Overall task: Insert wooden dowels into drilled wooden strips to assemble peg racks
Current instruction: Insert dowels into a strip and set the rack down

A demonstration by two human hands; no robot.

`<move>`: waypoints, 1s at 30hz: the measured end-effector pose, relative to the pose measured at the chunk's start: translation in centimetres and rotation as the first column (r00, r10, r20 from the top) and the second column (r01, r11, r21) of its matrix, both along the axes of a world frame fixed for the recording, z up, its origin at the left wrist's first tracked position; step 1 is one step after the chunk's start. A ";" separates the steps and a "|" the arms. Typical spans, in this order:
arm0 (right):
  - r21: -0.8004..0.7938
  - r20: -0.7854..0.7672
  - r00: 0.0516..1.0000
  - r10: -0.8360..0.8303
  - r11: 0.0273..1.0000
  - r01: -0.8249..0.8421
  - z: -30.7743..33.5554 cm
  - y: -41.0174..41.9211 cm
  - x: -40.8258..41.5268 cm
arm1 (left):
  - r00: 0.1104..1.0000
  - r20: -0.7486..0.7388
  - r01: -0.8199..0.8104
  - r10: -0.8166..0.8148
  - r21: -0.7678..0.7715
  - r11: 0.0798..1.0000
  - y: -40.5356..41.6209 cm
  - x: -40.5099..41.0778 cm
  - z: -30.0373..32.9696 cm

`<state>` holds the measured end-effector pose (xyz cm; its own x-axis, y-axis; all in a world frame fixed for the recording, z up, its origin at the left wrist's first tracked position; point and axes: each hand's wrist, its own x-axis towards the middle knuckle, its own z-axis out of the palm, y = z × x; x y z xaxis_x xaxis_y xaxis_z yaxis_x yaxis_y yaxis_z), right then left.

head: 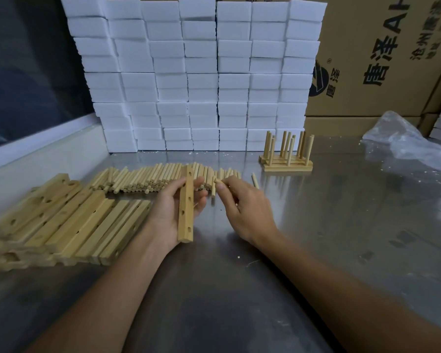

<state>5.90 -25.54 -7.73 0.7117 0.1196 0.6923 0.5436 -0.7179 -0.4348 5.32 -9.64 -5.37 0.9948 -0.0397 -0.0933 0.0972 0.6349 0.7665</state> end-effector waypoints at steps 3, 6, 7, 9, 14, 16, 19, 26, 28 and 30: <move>-0.014 0.061 0.998 -0.034 0.999 0.035 0.0 0.1 0.0 | 0.999 0.004 0.048 -0.048 0.024 0.999 0.0 0.1 -0.2; 0.014 0.097 0.995 -0.030 0.999 0.029 0.3 0.2 -0.3 | 0.996 0.015 0.090 -0.091 0.067 0.994 -0.1 0.2 -0.5; 0.014 0.103 0.994 -0.026 1.000 0.025 0.3 0.2 -0.4 | 0.995 0.018 0.100 -0.102 0.076 0.992 -0.1 0.1 -0.6; 0.009 0.086 0.996 -0.008 1.000 0.008 0.3 0.3 -0.5 | 0.993 0.026 0.110 -0.112 0.087 0.990 0.0 0.1 -0.7; 0.052 0.045 0.999 0.002 0.999 -0.004 0.2 0.0 -0.4 | 0.994 0.061 0.081 -0.091 0.143 0.986 -0.1 0.0 -1.0; 0.034 0.044 0.999 0.004 0.999 -0.005 0.2 0.0 -0.5 | 0.995 0.071 0.058 -0.072 0.174 0.983 -0.1 0.0 -1.1; 0.052 0.055 0.998 0.033 0.998 -0.036 0.3 0.0 -0.5 | 0.996 0.074 0.028 -0.044 0.212 0.977 -0.2 0.1 -1.2; 0.181 0.084 0.994 0.066 0.980 -0.081 0.3 -0.1 -0.1 | 0.990 0.130 0.019 -0.058 0.281 0.960 -0.5 -0.2 -1.2; 0.188 0.148 0.986 0.072 0.977 -0.099 0.4 -0.2 -0.1 | 0.985 0.154 0.028 -0.078 0.306 0.952 -0.8 -0.4 -1.2; 0.171 0.178 0.981 0.077 0.979 -0.108 0.5 -0.2 -0.2 | 0.984 0.157 0.032 -0.086 0.318 0.947 -1.0 -0.4 -1.2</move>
